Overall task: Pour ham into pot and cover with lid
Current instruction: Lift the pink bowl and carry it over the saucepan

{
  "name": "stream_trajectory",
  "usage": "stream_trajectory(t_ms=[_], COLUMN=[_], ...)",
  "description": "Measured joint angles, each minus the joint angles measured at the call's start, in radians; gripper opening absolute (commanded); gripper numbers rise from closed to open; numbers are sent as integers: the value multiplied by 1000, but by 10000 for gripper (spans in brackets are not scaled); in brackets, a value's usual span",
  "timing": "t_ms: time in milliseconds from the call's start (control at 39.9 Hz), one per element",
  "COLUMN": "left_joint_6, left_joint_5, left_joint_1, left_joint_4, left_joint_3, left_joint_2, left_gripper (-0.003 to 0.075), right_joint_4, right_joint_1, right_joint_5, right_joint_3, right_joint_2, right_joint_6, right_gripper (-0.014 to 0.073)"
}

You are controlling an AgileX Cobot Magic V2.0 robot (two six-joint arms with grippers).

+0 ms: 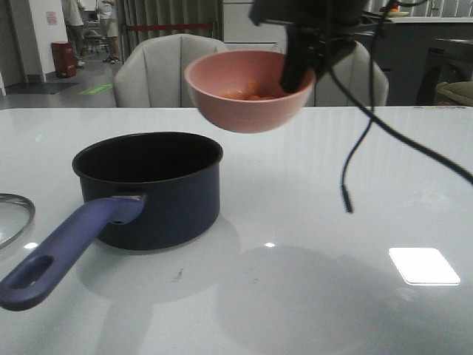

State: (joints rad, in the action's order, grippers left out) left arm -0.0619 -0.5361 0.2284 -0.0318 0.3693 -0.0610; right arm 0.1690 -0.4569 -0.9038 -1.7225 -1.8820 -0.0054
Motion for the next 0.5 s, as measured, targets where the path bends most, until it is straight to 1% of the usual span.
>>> stream_trajectory(t_ms=[125,201,276,351,501], left_joint_6=[0,0,0,0,0], left_joint_5=[0,0,0,0,0], left_joint_1=[0,0,0,0,0], left_joint_4=[0,0,0,0,0], left_joint_3=[0,0,0,0,0], left_joint_2=[0,0,0,0,0], left_gripper=[625,625,624,625,625], right_joint_4=[-23,-76,-138,-169,-190], right_joint_1=[-80,-125,-157,-175,-183], right_joint_5=[115,196,320,460,789], right_joint_3=[-2,-2,10,41,176], right_joint_2=[-3,-5,-5,-5,-5], right_joint_6=[-2,-2,-2,-2,-4], right_gripper=[135,135,135,135,135])
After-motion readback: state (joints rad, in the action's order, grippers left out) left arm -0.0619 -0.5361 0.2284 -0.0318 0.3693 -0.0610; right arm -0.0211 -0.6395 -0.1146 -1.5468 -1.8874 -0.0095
